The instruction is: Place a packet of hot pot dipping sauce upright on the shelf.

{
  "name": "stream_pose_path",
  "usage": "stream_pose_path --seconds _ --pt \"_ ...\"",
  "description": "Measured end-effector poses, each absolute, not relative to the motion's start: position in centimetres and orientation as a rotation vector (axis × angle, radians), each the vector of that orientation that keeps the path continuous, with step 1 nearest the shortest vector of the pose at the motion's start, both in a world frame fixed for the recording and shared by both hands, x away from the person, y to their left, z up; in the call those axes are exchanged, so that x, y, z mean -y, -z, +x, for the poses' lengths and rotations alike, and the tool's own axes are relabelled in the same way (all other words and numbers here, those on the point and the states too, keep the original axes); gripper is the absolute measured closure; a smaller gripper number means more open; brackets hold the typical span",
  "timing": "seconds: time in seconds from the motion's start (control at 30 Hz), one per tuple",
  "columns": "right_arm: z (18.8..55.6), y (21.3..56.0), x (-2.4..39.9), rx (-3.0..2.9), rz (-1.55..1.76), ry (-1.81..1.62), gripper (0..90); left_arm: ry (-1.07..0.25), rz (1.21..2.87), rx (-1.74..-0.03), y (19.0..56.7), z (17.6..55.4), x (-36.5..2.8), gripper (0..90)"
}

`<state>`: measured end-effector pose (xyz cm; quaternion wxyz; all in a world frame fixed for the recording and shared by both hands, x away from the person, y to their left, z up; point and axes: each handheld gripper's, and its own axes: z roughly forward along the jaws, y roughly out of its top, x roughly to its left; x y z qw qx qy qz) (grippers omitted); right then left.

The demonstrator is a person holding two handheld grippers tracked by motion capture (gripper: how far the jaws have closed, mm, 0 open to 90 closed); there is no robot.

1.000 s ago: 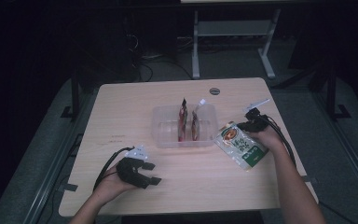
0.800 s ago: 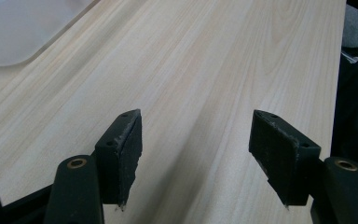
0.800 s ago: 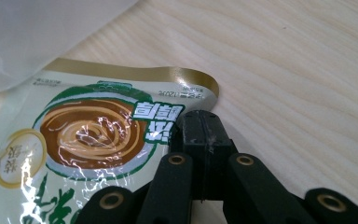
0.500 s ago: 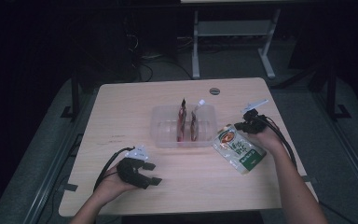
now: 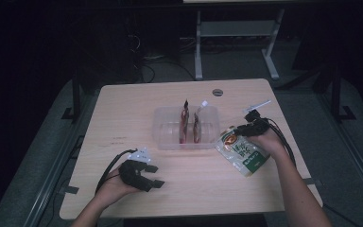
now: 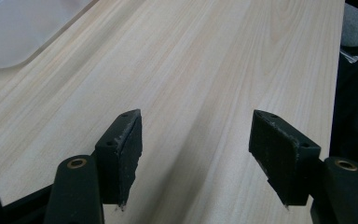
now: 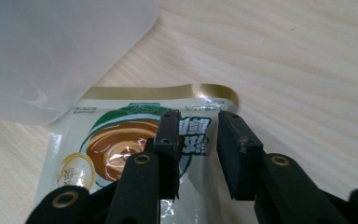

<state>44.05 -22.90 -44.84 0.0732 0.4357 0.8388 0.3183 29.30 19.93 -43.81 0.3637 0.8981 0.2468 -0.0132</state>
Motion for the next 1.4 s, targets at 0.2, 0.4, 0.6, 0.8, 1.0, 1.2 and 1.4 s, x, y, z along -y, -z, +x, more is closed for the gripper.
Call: stream_pose_path --seconds 0.2,0.4,0.6,0.8,1.0,1.2,1.4 --pt "44.0 45.2 22.6 -2.546 1.323 -0.924 79.0 0.037 2.319 -0.630 43.9 29.3 -19.8 34.4" --pt "43.3 45.3 22.2 -2.547 1.173 -0.894 90.0 0.041 2.326 -0.622 43.9 29.2 -19.7 34.5" --pt "42.8 44.5 23.6 -2.548 1.147 -0.970 90.0 0.040 2.318 -0.627 43.9 29.3 -19.8 34.6" --pt "41.2 44.1 24.8 -2.610 1.096 -0.991 90.0 0.036 2.313 -0.631 43.8 29.2 -19.7 34.6" --pt "39.2 44.1 23.7 -2.696 0.999 -1.021 90.0 0.031 2.315 -0.626 43.7 29.2 -19.5 34.6" --pt "38.1 44.2 20.8 -2.784 0.846 -1.061 90.0 0.026 2.308 -0.623 43.6 29.1 -19.7 34.6" --pt "37.1 44.0 17.8 -2.842 0.654 -1.083 90.0 0.024 2.305 -0.629 43.5 29.2 -19.8 34.6"
